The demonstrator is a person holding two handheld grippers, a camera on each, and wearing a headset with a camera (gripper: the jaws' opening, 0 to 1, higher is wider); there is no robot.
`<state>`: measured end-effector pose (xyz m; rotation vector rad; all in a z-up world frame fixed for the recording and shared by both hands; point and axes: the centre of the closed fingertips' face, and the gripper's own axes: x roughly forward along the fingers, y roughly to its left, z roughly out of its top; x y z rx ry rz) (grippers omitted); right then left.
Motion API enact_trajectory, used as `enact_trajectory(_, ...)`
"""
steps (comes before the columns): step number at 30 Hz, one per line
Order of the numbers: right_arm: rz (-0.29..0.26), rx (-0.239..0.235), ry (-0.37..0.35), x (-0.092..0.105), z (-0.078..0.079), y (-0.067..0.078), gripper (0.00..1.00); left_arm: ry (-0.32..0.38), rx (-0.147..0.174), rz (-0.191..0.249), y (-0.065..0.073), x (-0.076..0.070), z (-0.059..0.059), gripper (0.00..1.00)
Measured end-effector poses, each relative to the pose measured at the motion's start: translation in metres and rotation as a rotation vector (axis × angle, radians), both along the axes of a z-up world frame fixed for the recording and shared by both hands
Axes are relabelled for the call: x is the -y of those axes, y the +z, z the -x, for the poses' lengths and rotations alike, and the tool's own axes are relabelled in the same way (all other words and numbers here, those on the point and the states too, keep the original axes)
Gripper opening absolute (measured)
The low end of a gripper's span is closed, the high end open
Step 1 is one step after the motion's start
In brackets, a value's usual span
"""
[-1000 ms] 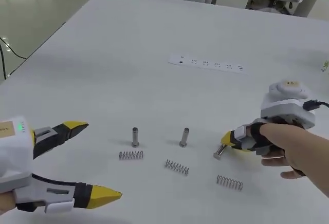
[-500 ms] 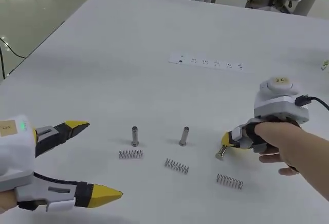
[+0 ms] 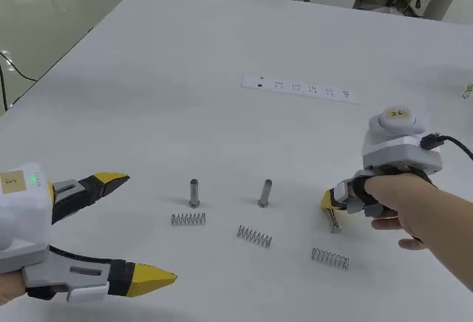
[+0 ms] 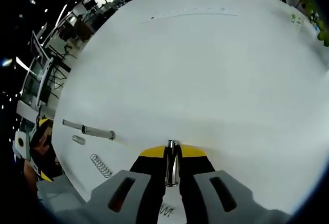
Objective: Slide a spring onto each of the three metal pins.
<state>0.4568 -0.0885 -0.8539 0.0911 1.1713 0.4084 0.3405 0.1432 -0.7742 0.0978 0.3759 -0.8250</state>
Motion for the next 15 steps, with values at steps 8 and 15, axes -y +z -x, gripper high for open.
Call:
enact_trajectory(8,0.012,0.019,0.076,-0.0036,-0.0002,-0.0018,0.05,-0.003,-0.005,-0.004,-0.0014,0.0001,0.0005,0.97)
enact_trajectory(15,0.013,0.066,0.159,-0.0063,0.0012,-0.0032,0.04,-0.001,-0.004,-0.002,-0.0008,-0.0003,-0.0009,0.97)
